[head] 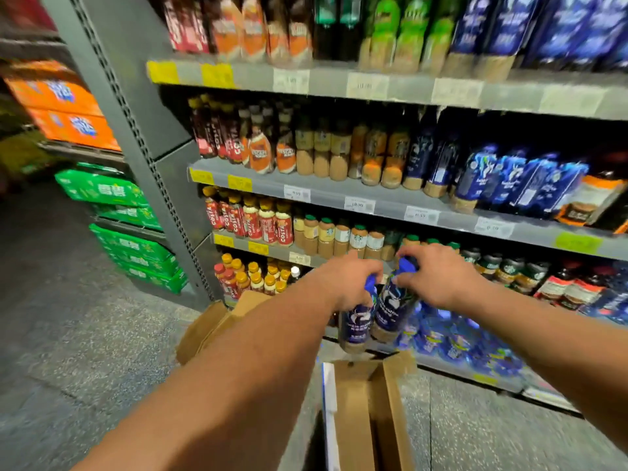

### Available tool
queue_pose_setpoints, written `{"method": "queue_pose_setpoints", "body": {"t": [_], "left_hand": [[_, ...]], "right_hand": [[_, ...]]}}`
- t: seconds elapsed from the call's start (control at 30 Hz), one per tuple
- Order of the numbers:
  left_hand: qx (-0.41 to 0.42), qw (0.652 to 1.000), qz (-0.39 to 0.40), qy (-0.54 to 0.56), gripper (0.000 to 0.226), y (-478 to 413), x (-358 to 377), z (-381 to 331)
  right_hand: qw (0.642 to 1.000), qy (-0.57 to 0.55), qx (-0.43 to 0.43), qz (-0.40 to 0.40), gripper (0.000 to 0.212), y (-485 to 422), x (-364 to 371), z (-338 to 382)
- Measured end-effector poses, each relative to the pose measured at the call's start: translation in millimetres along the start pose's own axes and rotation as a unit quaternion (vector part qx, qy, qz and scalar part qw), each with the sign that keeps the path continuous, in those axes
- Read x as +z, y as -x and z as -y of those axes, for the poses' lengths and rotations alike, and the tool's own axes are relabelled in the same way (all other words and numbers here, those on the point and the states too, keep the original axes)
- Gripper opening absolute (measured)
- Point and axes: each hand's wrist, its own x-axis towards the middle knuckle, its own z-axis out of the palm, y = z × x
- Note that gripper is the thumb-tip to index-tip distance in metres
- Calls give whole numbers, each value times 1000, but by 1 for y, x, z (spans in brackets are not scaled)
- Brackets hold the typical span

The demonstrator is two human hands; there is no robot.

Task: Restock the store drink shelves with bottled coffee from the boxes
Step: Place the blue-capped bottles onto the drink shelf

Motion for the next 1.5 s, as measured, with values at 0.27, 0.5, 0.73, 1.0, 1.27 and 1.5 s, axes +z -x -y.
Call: {"method": "queue_pose_setpoints", "body": {"t": [0.27,0.5,0.73,1.0,1.27,1.5], "left_hand": [[2,995,-99,-1,26,65,-134,-62],[27,990,-137,-20,30,106,-208,-111],[40,990,-136,26,25,122,-247,-139],[42,987,-156,15,29,98,-279,-142],[91,984,-151,-9,33,29,-313,-136],[129,979,-155,-26,33,-43,-342,-122]], "right_hand": [[997,0,-32,-71,17,37,-146,57],[994,7,-74,-82,28,66,-230,96],[991,8,-97,-97,29,75,-271,111],[989,-31,-69,-128,24,53,-295,106],[988,0,-9,-151,36,1,-310,84],[978,17,43,-203,36,-54,-331,72]]}}
